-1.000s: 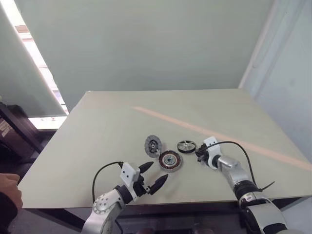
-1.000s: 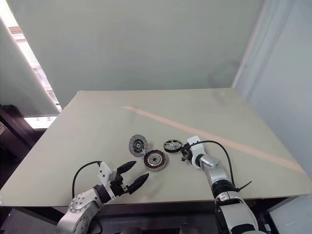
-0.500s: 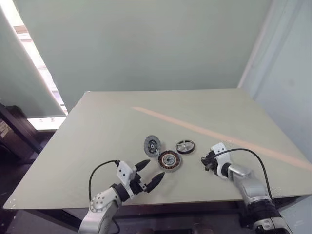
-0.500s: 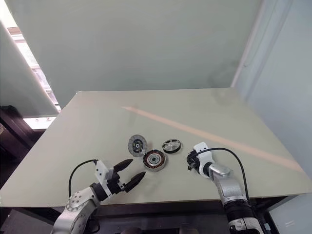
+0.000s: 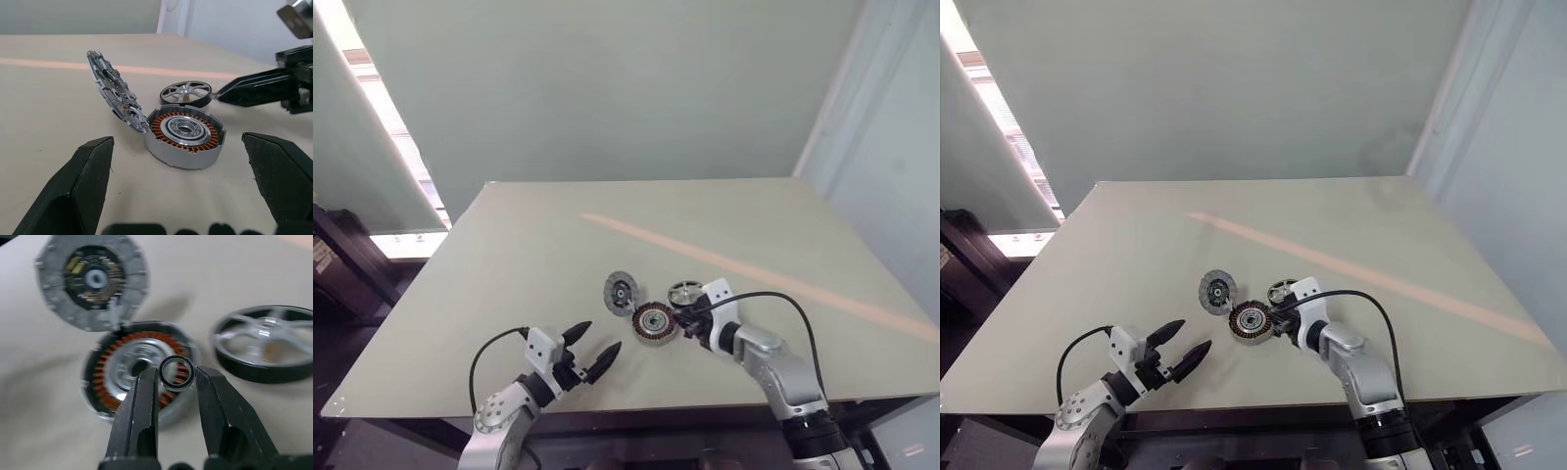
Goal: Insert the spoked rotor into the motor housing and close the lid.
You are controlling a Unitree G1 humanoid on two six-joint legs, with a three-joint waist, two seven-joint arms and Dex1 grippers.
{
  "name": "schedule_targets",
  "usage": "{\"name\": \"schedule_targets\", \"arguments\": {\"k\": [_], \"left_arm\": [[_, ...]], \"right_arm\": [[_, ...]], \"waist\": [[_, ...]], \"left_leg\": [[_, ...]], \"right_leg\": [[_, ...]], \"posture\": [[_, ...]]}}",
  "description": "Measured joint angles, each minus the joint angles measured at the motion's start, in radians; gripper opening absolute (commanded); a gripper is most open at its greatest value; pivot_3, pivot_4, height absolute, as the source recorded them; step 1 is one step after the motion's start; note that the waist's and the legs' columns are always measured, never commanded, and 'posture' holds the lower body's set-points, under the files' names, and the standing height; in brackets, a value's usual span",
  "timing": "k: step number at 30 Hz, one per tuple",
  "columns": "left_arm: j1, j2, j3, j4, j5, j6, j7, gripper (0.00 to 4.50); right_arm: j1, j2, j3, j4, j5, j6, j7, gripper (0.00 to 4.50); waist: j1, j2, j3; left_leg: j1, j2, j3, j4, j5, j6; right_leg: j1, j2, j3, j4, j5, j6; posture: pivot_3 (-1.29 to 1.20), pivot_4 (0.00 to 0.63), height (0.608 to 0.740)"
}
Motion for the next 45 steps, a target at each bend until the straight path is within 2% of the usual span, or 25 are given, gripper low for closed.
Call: {"name": "schedule_targets", "arguments": {"k": [18, 45], "left_arm": [[0.016, -0.004, -0.011, 0.018, 0.021, -0.041, -0.025, 4.5], [0.022, 0.002, -0.046, 0.019, 0.043, -0.045, -0.03, 4.5]], "right_arm": [[-0.071, 0.038, 0.092, 0.113, -0.033, -0.027, -0.018, 0.8], [-0.111, 0.057, 0.112, 0.238, -0.063, -0.098, -0.011, 0.8]], "waist": [[-0.001, 0.0, 0.0], [-0.001, 0.0, 0.0]], "left_leg": [[0.0, 0.0, 0.0, -0.002, 0.0, 0.0], [-0.001, 0.0, 0.0, -0.002, 0.0, 0.0]], "right_leg": [[-0.001, 0.0, 0.0, 0.0, 0.0, 0.0], [-0.001, 0.0, 0.0, 0.0, 0.0, 0.0]], "posture": [[0.0, 0.0, 0.74], [0.0, 0.0, 0.74]]}}
